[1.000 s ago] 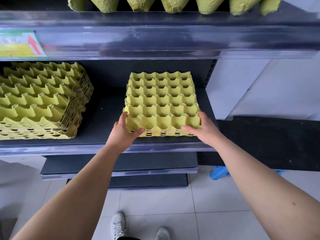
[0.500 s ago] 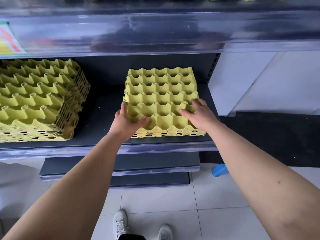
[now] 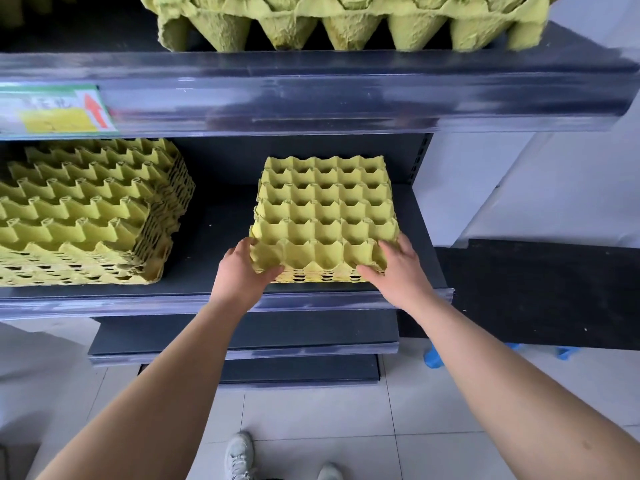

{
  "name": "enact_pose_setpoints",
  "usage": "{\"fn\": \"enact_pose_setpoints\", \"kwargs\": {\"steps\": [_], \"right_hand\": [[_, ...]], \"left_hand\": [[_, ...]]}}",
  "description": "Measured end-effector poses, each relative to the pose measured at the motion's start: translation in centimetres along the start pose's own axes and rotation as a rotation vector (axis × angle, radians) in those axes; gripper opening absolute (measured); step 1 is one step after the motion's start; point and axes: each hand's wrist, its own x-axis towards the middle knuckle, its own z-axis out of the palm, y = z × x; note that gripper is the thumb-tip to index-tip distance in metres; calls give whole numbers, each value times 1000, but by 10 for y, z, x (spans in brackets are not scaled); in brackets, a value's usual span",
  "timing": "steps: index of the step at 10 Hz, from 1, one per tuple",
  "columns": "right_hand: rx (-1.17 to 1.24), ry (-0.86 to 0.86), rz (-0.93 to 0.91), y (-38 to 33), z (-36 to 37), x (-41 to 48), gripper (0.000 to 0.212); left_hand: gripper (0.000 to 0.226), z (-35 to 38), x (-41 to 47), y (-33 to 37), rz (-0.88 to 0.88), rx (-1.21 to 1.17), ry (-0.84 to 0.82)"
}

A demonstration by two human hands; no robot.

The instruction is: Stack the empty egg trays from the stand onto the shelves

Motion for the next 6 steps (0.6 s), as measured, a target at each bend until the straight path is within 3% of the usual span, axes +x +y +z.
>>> {"fn": "enact_pose_setpoints", "kwargs": {"steps": [4,5,6], "right_hand": [[-84,-74,67,-8,-9,4,79],[-137,-39,112,-21,-12,-7,78],[-129,65,64,-33,-19,-27,63]], "left_hand": [[74,-6,0,3,-3,86,-94],[76,-14,-6,4,-10,147,-214],[63,-31,-16,-5,57,196,-221]]}}
